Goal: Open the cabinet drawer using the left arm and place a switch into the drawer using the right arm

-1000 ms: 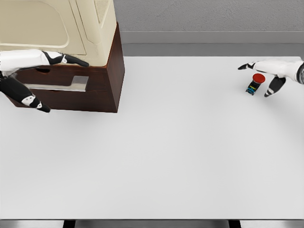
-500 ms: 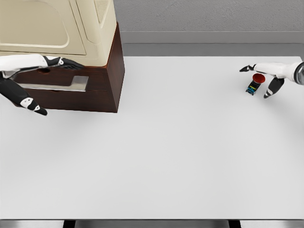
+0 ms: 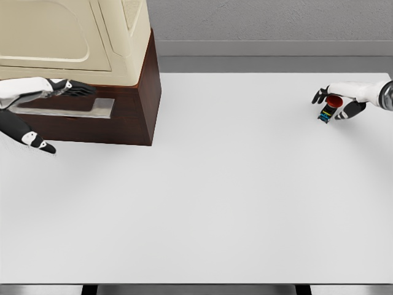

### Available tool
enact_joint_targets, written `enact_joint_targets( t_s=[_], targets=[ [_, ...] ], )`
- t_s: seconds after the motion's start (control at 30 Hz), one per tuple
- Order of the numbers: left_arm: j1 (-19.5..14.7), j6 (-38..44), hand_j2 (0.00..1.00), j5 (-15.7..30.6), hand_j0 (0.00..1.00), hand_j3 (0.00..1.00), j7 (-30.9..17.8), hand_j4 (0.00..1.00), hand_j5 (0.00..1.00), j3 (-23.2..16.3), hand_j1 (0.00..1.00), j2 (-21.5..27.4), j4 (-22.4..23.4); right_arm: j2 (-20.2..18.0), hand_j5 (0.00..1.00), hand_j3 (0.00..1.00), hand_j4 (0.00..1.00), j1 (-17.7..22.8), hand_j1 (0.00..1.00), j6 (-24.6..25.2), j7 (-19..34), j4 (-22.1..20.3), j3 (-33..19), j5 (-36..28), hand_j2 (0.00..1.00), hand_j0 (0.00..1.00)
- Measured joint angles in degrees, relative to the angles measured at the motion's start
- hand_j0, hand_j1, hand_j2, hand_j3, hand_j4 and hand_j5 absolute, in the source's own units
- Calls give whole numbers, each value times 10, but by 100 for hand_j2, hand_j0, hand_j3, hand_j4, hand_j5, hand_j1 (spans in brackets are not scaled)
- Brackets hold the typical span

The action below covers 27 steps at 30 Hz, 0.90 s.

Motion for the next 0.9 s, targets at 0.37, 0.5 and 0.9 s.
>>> enact_joint_targets(
  t_s=[0.37,0.5,0.9],
  targets=[
    [4,5,100,-15,100,100,0,100,100,29,100,-1,1,0,45,45,45,-1,45,1,0,1,-2,17,45,45],
    [6,5,100,-15,100,100,0,100,100,29,100,-4,1,0,45,45,45,-1,45,1,0,0,-1,20,45,45],
    [24,4,100,-16,100,100,0,100,100,31,100,-19,0,-2,44,44,44,-9,44,-32,0,-70,0,21,44,44]
  ],
)
